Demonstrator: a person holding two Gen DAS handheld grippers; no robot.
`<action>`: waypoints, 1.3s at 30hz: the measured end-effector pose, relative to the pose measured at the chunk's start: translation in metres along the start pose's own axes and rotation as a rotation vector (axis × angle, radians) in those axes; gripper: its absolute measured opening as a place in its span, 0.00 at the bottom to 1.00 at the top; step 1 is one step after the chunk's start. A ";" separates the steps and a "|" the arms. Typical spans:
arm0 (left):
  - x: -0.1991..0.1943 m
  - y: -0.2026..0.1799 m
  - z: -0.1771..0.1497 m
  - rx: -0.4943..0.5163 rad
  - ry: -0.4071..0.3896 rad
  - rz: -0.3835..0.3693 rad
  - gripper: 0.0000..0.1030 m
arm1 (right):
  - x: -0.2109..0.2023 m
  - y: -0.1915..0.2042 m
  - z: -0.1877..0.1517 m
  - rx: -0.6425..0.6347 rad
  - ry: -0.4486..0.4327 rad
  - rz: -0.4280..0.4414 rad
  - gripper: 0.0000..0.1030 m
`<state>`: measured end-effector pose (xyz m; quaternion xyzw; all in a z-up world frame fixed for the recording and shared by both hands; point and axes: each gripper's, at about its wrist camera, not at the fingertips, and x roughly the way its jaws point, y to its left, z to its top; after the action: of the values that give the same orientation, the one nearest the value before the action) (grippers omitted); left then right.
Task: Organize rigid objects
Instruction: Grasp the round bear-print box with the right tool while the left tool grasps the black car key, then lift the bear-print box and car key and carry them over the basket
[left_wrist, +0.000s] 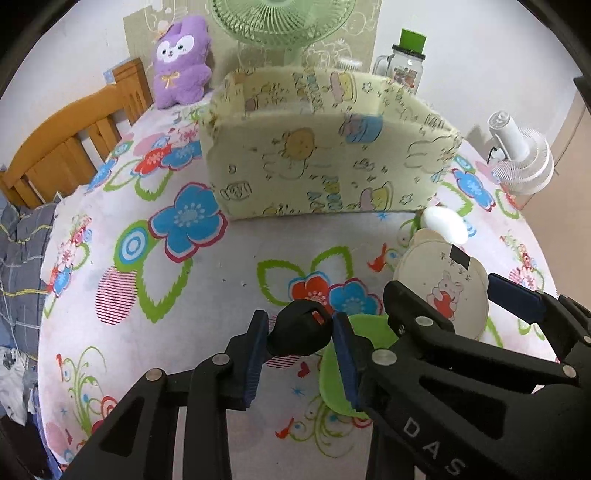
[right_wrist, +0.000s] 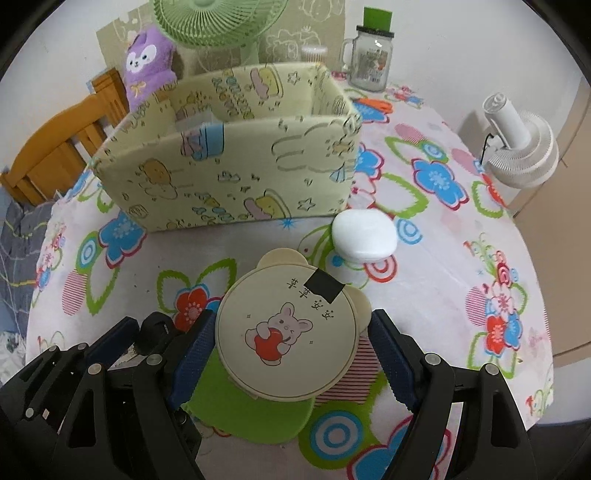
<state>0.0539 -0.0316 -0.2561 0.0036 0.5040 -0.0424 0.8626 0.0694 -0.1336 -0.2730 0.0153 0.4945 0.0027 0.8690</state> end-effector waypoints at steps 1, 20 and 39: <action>-0.003 -0.001 0.001 -0.001 -0.005 0.003 0.35 | -0.003 -0.001 0.001 0.000 -0.004 0.001 0.81; -0.057 -0.010 0.022 -0.022 -0.088 0.033 0.35 | -0.058 -0.010 0.023 -0.001 -0.082 0.030 0.81; -0.096 -0.012 0.052 -0.008 -0.173 0.051 0.35 | -0.098 -0.013 0.052 0.016 -0.171 0.032 0.81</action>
<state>0.0511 -0.0398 -0.1461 0.0091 0.4277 -0.0186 0.9037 0.0635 -0.1495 -0.1624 0.0302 0.4183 0.0113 0.9077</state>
